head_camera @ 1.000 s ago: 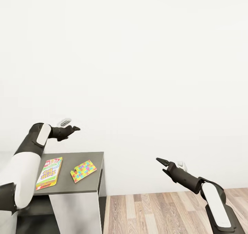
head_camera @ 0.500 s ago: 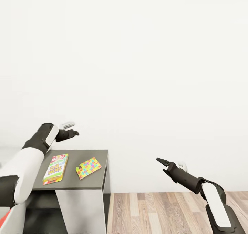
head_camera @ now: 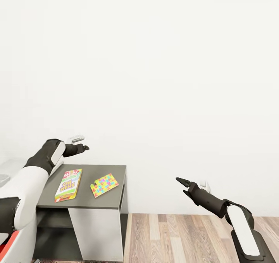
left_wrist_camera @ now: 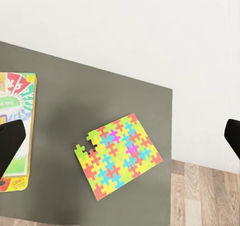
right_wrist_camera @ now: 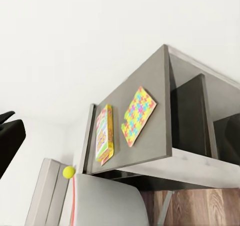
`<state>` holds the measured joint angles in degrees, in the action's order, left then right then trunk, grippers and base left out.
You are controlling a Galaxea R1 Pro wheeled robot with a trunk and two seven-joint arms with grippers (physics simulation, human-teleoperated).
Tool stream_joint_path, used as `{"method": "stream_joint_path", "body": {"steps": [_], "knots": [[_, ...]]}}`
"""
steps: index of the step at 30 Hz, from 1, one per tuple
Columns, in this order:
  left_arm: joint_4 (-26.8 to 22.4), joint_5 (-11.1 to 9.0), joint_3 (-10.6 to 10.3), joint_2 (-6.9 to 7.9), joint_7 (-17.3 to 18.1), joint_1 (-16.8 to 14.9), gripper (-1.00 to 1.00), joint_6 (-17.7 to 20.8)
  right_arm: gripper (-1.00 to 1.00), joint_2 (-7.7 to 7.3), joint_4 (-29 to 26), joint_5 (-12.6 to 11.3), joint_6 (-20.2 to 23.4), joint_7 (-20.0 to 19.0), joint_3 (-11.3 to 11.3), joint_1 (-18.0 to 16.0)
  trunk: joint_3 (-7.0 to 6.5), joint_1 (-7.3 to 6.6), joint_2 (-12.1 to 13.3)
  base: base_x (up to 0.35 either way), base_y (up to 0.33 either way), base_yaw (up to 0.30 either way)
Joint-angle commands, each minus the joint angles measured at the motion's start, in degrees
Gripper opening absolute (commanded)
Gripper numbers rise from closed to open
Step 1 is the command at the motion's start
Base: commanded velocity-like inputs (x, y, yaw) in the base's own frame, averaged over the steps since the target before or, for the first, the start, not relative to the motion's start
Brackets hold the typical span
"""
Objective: Put all the toys in the child's room - the three board games (two on the bed and one on the table), the two jigsaw puzzles on the table, and the tennis ball on the table - inside the toy box on the table in the child's room.
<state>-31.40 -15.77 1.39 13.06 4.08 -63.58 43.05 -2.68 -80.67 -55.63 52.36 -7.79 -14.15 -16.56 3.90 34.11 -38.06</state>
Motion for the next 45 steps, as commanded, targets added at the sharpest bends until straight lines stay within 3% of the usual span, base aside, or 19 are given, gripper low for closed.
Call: {"method": "stream_joint_path", "body": {"steps": [1,4,12,19,25,33,45], "knots": [[0.15,0.22,0.14,0.0,0.33,-0.06,1.0,-0.36,1.0,0.02,-0.01,0.52,0.29,-0.56,-0.1,-0.05,0.2,0.02,-0.1,0.0,0.0,0.097],[1.18,0.19,0.12,-0.04,0.46,-0.06,1.0,-2.97,1.0,-0.04,-0.02,0.53,0.28,-0.56,-0.14,-0.05,0.4,0.02,-0.1,0.0,0.0,0.067],[2.05,0.1,0.17,-0.55,1.48,-0.04,1.0,-4.99,1.0,0.01,-0.02,0.52,0.28,-0.56,-0.13,-0.05,0.59,0.02,-0.1,0.0,0.0,-0.014],[2.12,0.11,0.18,-0.18,7.48,0.08,1.0,-5.59,1.0,0.06,-0.04,0.52,0.28,-0.56,-0.09,-0.05,0.83,0.02,-0.1,0.0,0.0,-0.127],[2.13,0.12,0.11,-0.17,9.89,0.24,1.0,-5.77,1.0,0.02,-0.1,0.52,0.28,-0.56,-0.15,-0.05,0.87,0.02,-0.1,0.0,0.0,-0.024],[2.09,0.2,0.1,-0.11,10.06,0.36,1.0,-5.86,1.0,0.13,-0.03,0.52,0.28,-0.49,-0.13,-0.05,0.88,0.02,-0.1,0.0,0.0,-0.001],[2.05,0.21,0.11,-0.19,10.04,0.55,1.0,-9.13,1.0,0.29,-0.02,0.44,0.28,-0.55,-0.17,-0.05,0.88,0.02,-0.1,0.051,0.029,0.0]]}}
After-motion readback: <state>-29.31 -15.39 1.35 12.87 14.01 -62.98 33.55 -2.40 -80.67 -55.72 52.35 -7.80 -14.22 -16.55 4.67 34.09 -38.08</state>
